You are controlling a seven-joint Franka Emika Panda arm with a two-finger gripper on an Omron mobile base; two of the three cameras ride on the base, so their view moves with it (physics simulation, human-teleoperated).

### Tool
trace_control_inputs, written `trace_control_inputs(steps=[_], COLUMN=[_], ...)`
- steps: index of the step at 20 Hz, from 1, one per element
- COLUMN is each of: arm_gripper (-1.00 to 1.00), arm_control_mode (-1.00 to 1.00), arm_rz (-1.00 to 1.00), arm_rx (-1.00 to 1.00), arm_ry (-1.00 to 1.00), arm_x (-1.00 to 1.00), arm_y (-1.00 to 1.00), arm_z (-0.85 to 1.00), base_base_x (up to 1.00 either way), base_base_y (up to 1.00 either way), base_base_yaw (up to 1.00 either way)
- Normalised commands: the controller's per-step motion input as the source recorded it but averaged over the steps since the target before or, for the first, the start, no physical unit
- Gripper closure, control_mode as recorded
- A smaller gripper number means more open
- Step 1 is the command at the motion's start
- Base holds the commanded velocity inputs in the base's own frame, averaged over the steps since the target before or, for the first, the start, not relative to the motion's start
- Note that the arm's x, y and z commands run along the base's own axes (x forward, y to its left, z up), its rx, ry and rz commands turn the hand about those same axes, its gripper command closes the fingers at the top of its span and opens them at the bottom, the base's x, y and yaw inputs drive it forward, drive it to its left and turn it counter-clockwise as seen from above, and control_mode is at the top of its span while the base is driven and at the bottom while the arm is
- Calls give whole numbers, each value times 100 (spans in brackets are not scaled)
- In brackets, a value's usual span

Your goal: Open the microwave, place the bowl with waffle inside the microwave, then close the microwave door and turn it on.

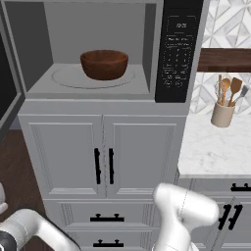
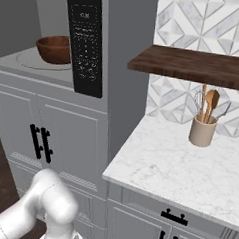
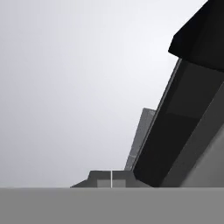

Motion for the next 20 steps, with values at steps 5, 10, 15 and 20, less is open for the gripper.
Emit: trace_control_inputs(steps=[5,10,15,20], arm_gripper=[100,100,100,100], arm_control_mode=[-100,-100,-100,-100], arm_rz=[0,0,0,0], arm_rx=[12,30,54,65], arm_ry=[-31,-23,-11,-9], arm_x=[0,-6,-18,-24], arm_y=[18,-4,-35,-52], arm_z=[41,49,48,56], base_base_x=[0,0,0,0], base_base_y=[0,0,0,0], base_base_yaw=[0,0,0,0])
